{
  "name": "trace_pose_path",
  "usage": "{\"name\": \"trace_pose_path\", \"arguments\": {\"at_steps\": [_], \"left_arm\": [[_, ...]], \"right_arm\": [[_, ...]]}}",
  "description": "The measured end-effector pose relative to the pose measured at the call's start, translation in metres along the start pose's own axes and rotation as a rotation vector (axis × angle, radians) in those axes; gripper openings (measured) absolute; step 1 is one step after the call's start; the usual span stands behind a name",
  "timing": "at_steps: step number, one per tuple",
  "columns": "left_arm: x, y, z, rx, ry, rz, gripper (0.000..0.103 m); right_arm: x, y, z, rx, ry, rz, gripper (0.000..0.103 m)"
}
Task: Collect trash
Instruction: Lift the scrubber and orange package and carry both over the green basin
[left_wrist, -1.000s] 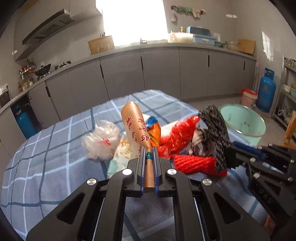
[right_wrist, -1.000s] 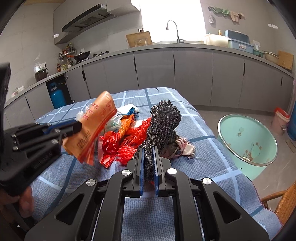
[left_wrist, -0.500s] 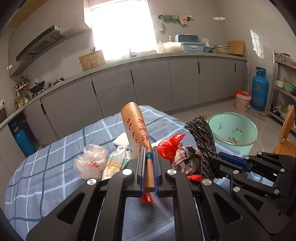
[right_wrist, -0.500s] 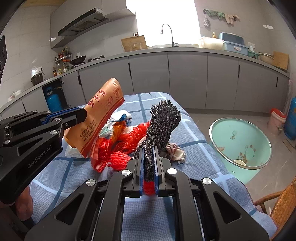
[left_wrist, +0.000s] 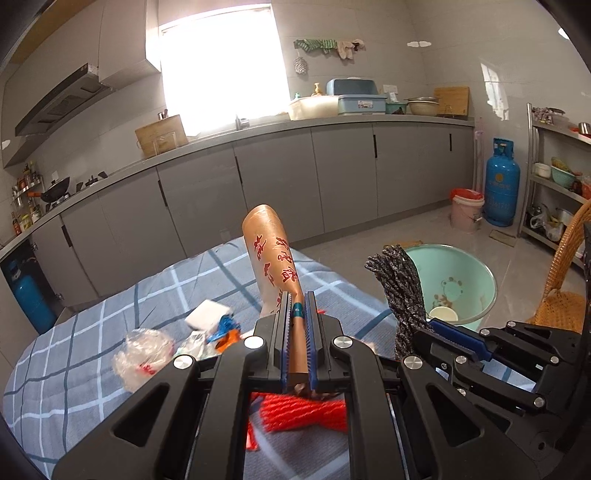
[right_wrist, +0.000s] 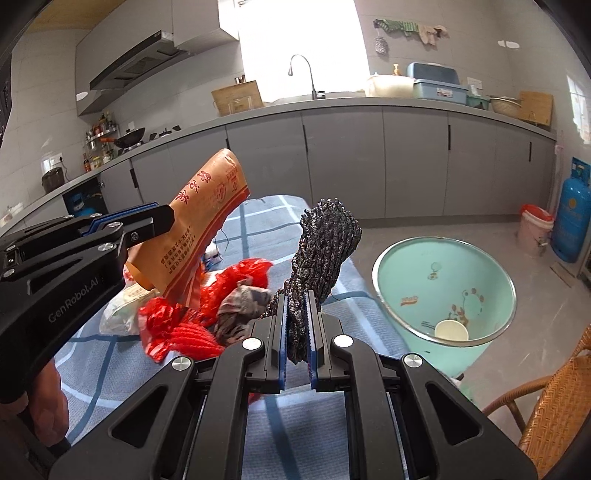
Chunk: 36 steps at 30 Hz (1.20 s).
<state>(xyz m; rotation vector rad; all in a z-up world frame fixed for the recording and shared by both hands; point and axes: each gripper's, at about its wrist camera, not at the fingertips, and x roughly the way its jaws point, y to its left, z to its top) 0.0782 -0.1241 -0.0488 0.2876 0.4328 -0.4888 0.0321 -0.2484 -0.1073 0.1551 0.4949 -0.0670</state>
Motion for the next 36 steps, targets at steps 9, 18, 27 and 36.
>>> {"name": "trace_pose_path", "arguments": {"at_steps": [9,18,27,36], "left_arm": [[0.021,-0.028,0.017,0.011,-0.002,-0.072,0.008],[0.043,-0.055,0.031,0.042,-0.013,-0.128,0.008],[0.075,-0.086,0.042,0.055,0.012,-0.205,0.008],[0.111,-0.112,0.042,0.047,0.067,-0.296,0.008]], "right_arm": [[0.003,-0.036,0.006,0.048,-0.012,-0.061,0.010],[0.010,-0.068,0.012,0.084,-0.008,-0.118,0.010],[0.021,-0.106,0.018,0.110,0.005,-0.179,0.010],[0.043,-0.141,0.017,0.121,0.039,-0.224,0.010]]}}
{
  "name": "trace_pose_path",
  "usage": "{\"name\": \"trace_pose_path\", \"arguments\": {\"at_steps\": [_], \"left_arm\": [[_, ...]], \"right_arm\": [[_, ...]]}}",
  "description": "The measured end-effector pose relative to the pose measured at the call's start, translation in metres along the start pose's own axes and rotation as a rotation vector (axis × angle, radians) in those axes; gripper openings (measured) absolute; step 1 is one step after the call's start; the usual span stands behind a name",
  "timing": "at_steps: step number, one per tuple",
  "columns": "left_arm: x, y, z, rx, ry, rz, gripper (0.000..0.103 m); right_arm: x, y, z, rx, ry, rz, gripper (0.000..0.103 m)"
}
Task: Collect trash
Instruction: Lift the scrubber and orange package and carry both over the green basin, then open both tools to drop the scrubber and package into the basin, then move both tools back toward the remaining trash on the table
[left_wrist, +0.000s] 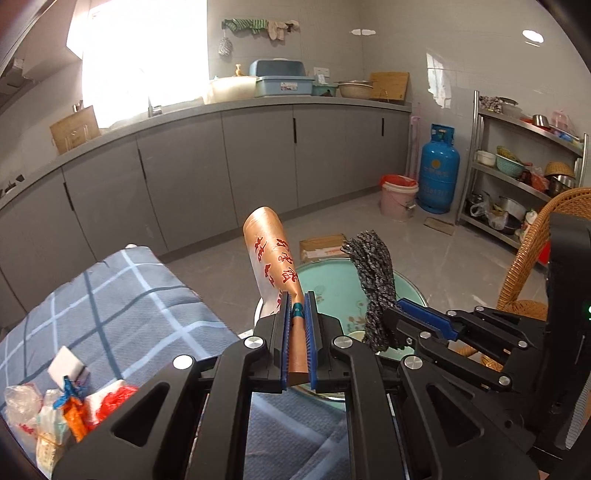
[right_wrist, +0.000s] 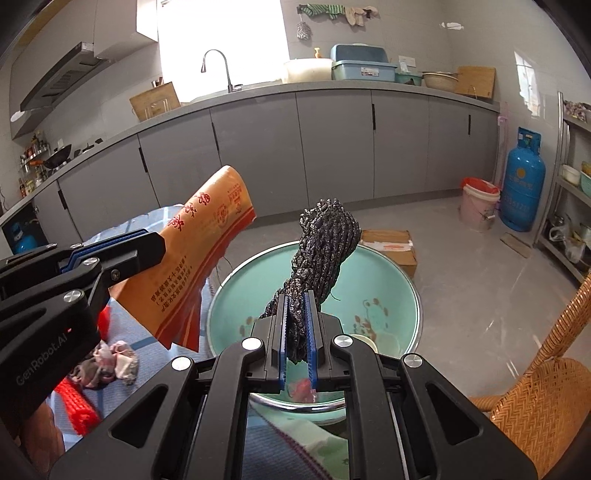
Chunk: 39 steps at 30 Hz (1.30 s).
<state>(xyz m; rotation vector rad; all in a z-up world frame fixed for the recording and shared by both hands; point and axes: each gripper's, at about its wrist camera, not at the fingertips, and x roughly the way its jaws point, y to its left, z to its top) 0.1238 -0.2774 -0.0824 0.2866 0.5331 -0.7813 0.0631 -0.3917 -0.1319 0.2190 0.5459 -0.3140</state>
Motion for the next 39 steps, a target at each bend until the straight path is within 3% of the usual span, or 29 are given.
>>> {"name": "trace_pose_path", "arguments": {"at_steps": [11,14,19,23,29,34,39], "left_arm": [[0.038,-0.005,-0.008,0.011,0.051,-0.021,0.010],[0.045,-0.005,-0.012,0.012,0.063,-0.010,0.015],[0.048,-0.002,-0.016,-0.007,0.073,0.001,0.041],[0.045,0.002,-0.019,-0.023,0.075,0.015,0.049],[0.032,0.013,-0.017,-0.086,0.066,0.066,0.079],[0.014,0.022,-0.018,-0.104,0.044,0.113,0.090],[0.000,0.025,-0.023,-0.087,0.054,0.163,0.092]], "right_arm": [[0.029,-0.021,-0.004,-0.004,0.045,-0.021,0.010],[0.032,-0.024,-0.007,-0.007,0.045,-0.033,0.014],[0.031,-0.031,-0.014,0.021,0.033,-0.054,0.043],[0.027,-0.035,-0.016,0.043,0.029,-0.062,0.044],[0.011,-0.036,-0.015,0.090,0.016,-0.063,0.046],[-0.007,-0.031,-0.019,0.131,0.007,-0.054,0.052],[-0.018,-0.021,-0.026,0.130,0.006,-0.040,0.055]]}}
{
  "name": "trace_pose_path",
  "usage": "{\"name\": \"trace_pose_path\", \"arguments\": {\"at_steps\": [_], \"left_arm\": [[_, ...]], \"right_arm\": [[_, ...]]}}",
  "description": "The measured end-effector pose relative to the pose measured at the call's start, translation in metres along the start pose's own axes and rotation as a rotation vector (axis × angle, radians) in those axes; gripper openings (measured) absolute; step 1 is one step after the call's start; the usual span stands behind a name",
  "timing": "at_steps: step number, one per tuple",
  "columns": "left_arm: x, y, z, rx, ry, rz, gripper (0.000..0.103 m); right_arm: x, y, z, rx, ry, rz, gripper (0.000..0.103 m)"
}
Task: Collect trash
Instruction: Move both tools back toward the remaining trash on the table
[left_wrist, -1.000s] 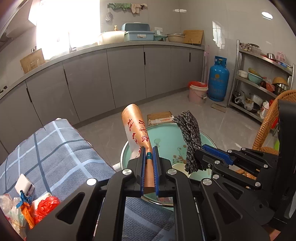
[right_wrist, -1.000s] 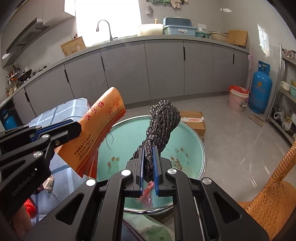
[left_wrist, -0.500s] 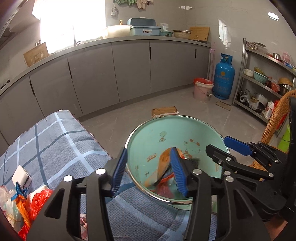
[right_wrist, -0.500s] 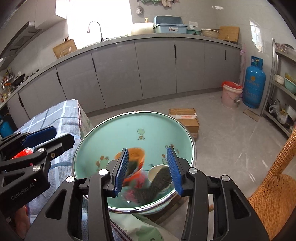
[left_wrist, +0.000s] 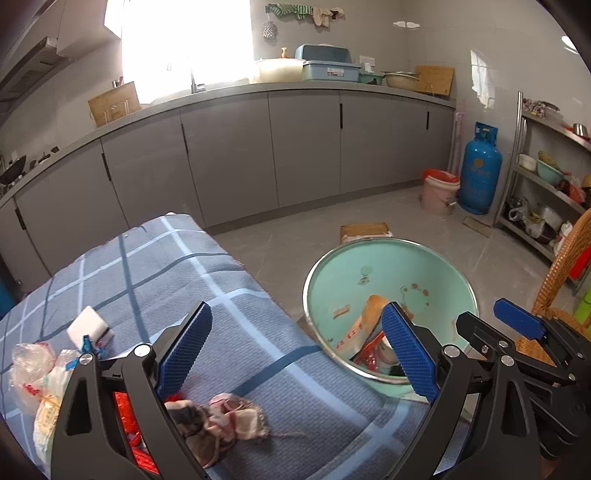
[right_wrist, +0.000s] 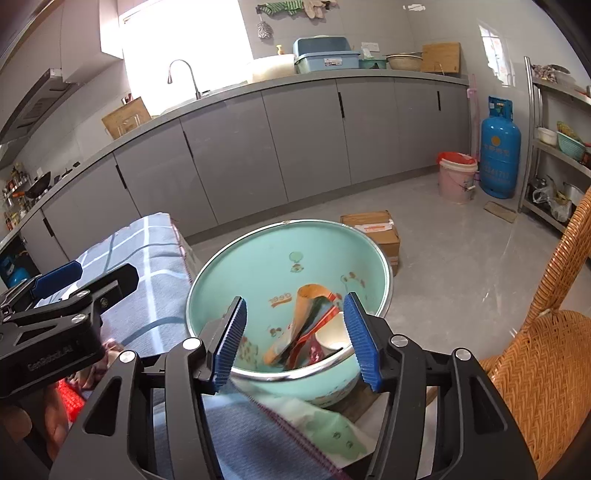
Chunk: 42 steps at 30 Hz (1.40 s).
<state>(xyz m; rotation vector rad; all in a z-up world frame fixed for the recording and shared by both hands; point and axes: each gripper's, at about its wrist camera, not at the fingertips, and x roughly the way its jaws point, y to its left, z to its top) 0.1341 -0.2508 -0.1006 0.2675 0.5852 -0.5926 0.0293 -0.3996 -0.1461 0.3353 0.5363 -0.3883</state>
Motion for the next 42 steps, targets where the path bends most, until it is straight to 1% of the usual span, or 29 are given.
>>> {"name": "trace_pose_path", "arguments": {"at_steps": [5,11,13,19,22,29,35,42], "left_arm": [[-0.014,0.006,-0.004,-0.012,0.002,0.013,0.094],[-0.032,0.015,-0.009,-0.014,0.008,0.019,0.095],[-0.039,0.019,-0.010,-0.016,0.006,0.024,0.095],[-0.060,0.031,-0.014,-0.026,-0.010,0.040,0.095],[-0.069,0.036,-0.017,-0.015,-0.021,0.063,0.095],[-0.081,0.049,-0.023,-0.006,-0.021,0.095,0.095],[-0.091,0.067,-0.031,-0.015,-0.019,0.126,0.095],[-0.100,0.095,-0.042,-0.038,-0.009,0.183,0.095]], "right_arm": [[-0.005,0.009,-0.002,-0.010,0.001,0.013,0.056],[-0.012,0.025,-0.001,-0.028,-0.009,0.031,0.058],[-0.014,0.031,-0.002,-0.035,-0.012,0.037,0.060],[-0.019,0.046,-0.005,-0.058,-0.015,0.058,0.060],[-0.021,0.053,-0.007,-0.068,-0.014,0.073,0.060],[-0.022,0.065,-0.015,-0.084,-0.005,0.091,0.061],[-0.022,0.072,-0.017,-0.098,0.001,0.106,0.061],[-0.023,0.083,-0.019,-0.120,0.005,0.123,0.061]]}}
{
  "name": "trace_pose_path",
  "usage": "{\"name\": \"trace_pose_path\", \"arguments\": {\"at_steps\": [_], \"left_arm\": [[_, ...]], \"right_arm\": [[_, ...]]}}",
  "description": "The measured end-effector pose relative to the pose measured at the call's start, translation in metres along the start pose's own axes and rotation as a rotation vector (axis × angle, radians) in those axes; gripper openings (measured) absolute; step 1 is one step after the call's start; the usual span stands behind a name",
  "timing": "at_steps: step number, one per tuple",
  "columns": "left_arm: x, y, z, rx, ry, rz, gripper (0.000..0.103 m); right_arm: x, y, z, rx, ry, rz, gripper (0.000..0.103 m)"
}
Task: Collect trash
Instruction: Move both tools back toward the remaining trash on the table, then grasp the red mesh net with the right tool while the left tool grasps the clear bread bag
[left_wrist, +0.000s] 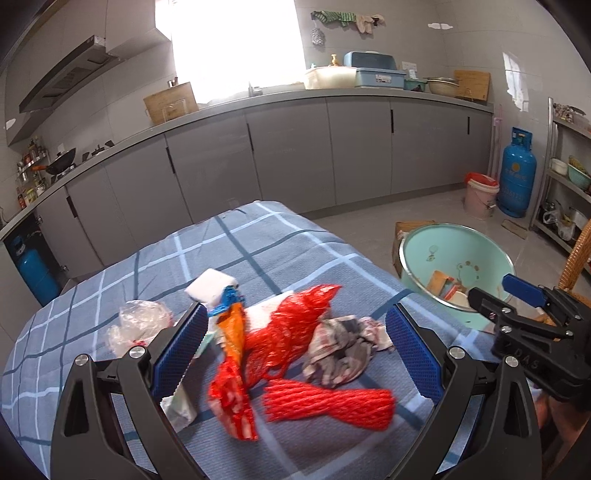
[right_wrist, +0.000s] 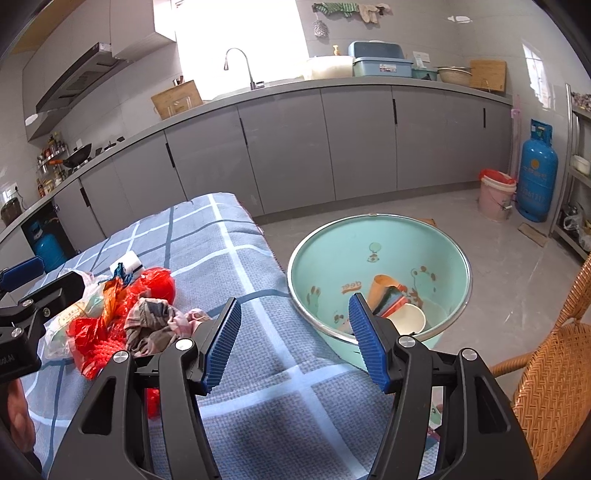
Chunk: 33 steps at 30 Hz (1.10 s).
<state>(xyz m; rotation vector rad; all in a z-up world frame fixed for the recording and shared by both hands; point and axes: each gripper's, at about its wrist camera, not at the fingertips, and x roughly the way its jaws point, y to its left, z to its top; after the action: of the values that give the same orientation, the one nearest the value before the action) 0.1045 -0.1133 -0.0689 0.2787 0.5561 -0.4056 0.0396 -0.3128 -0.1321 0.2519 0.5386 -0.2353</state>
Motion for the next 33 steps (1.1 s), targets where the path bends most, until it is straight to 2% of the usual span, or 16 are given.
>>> {"name": "trace_pose_path", "arguments": {"at_steps": [14,27,33], "left_arm": [[-0.007,0.064,-0.024,-0.064,0.040,0.130,0.096],[-0.003,0.112,-0.061,-0.139,0.113,0.203,0.096],[0.004,0.116,-0.070,-0.146,0.133,0.203,0.096]], "right_arm": [[-0.002,0.043,-0.004,-0.080,0.014,0.083,0.061],[0.001,0.098,-0.024,-0.202,0.058,0.167,0.063],[0.004,0.113,-0.034,-0.251,0.078,0.181,0.063]]}}
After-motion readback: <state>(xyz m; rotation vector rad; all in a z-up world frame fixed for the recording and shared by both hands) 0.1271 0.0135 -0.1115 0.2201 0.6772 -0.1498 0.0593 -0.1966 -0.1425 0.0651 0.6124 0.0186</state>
